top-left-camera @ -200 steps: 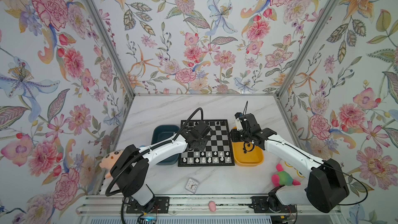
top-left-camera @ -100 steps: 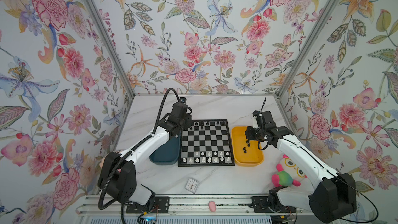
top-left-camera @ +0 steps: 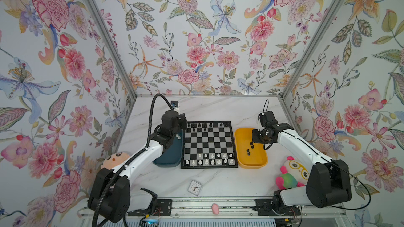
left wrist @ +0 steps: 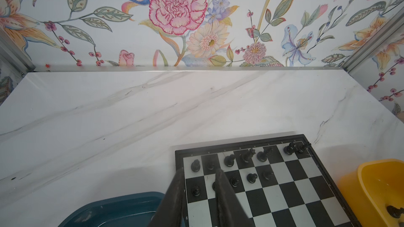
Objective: Set up the chess pieces on the board
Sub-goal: 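Raise the left gripper over the teal tray while the right gripper lowers into yellow tray, then close the right gripper on a black pawn in the yellow tray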
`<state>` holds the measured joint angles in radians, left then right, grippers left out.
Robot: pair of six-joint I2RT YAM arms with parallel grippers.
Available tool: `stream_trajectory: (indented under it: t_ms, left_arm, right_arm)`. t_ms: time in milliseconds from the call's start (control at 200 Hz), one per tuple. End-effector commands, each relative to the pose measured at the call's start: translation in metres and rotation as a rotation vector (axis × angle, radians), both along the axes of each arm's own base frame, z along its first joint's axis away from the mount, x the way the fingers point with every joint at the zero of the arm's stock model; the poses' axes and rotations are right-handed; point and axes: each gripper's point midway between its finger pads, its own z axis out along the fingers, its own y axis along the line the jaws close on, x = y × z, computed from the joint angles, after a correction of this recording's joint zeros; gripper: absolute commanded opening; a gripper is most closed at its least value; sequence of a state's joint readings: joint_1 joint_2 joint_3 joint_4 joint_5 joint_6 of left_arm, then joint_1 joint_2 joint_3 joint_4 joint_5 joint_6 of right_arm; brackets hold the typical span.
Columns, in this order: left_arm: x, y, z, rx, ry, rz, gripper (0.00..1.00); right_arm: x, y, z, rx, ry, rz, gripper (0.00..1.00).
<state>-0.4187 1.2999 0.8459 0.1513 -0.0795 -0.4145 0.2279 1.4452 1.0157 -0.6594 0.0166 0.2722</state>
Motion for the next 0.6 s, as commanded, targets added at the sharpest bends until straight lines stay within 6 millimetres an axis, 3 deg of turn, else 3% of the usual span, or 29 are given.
stream_trajectory:
  t_ms: [0,350,595]
  left_arm:
    - [-0.001,0.006,0.020,-0.039,-0.094,0.012,0.30]
    - [-0.002,0.005,0.018,-0.046,-0.101,0.005,0.31]
    - [-0.003,0.006,0.019,-0.045,-0.106,0.004,0.33]
  right_arm:
    - [0.008,-0.001,-0.005,-0.011,0.012,0.011,0.32]
    - [0.027,0.003,-0.027,-0.001,0.042,0.012,0.30]
    - [0.028,0.004,-0.039,-0.006,0.079,0.013,0.29]
